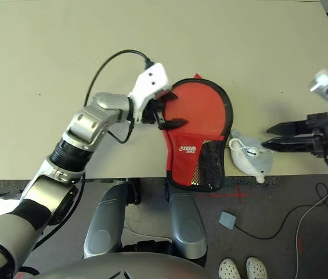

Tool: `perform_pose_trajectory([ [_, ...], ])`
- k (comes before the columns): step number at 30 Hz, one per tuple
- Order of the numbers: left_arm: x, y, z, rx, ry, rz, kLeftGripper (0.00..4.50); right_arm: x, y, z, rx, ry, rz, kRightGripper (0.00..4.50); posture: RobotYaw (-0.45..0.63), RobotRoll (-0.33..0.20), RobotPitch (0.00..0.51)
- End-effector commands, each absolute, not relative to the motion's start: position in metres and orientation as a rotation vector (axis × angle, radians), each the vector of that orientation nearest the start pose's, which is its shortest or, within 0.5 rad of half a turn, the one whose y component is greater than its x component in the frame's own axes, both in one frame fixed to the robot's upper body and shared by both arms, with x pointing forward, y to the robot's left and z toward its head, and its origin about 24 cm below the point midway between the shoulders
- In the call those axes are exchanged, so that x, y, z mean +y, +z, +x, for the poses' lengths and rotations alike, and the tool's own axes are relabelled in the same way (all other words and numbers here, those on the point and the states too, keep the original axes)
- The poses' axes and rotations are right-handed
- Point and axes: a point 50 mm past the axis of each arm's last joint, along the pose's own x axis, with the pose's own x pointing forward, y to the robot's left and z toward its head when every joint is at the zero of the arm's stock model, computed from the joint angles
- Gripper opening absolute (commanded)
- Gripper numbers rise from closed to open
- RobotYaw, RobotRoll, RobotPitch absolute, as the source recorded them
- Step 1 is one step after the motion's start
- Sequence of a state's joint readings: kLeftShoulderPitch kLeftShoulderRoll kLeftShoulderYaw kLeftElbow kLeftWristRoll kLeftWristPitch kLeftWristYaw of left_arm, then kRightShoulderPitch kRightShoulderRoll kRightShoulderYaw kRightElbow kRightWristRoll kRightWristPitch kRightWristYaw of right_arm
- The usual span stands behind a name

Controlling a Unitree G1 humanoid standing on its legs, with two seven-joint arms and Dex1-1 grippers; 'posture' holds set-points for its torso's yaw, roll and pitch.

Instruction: Store the ping-pong paddle in its case and zip it.

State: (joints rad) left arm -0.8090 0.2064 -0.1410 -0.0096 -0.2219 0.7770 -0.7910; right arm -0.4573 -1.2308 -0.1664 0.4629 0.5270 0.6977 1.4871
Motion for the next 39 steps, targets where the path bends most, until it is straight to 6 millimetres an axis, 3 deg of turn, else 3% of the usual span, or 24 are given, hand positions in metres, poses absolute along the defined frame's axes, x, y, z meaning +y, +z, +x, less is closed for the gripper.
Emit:
perform_pose_trajectory([
  [1,0.096,0.210,0.332,0.027,-0.914,0.075,4.50,-0.384,0.218,0.262,0.303,0.614,0.010,4.48,-0.17,0.000,0.337],
  [8,0.176,0.208,0.347,-0.138,-0.377,0.050,4.50,-0.400,0.211,0.286,-0.071,0.219,-0.088,4.48,-0.13,0.000,0.320],
  [12,0.216,0.201,0.344,-0.233,-0.083,0.066,4.50,-0.402,0.186,0.288,-0.136,0.064,-0.051,4.48,-0.10,0.000,0.299],
  [17,0.249,0.192,0.335,-0.323,0.159,0.138,4.50,-0.402,0.162,0.291,-0.167,-0.111,-0.044,4.48,-0.09,0.000,0.273],
  [27,0.268,0.184,0.325,-0.402,0.352,0.216,4.50,-0.397,0.156,0.299,-0.203,-0.182,-0.033,4.48,-0.09,0.000,0.261],
  [39,0.255,0.177,0.329,-0.378,0.332,0.229,4.50,-0.378,0.147,0.313,-0.202,-0.155,-0.019,4.48,-0.07,0.000,0.300],
])
